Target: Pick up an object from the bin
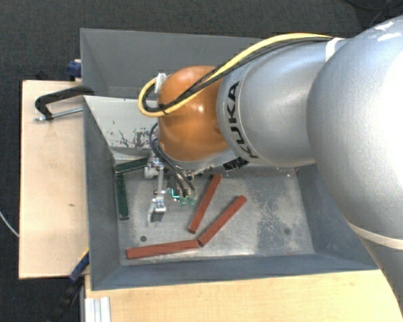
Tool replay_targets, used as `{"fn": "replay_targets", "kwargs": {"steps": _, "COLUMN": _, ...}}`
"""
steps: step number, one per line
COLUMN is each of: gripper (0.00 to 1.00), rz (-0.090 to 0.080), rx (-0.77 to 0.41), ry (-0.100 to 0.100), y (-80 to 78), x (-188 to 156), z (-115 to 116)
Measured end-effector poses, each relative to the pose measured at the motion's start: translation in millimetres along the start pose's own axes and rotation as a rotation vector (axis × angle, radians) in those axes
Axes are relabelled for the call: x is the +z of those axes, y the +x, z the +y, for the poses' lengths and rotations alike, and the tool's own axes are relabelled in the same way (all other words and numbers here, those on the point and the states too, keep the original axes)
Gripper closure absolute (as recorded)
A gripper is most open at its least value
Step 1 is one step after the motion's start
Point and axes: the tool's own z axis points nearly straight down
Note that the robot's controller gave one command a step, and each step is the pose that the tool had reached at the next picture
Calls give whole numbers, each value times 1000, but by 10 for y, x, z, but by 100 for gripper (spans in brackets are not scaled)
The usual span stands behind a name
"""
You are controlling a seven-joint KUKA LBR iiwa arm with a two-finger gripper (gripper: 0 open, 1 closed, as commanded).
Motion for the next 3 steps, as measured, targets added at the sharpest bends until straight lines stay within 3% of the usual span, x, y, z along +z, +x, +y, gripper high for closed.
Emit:
{"fn": "replay_targets", "kwargs": {"steps": 1, "gripper": 0, "rz": 0, "rx": -48, "ry": -1, "y": 145, "x": -64, "z": -430}}
{"fn": "replay_targets", "kwargs": {"steps": 2, "gripper": 0, "rz": -8, "rx": -80, "ry": 3, "y": 193, "x": 276, "z": -674}}
{"fn": "replay_targets", "kwargs": {"steps": 3, "gripper": 0, "rz": -10, "rx": -154, "ry": -3, "y": 234, "x": 437, "z": -650}}
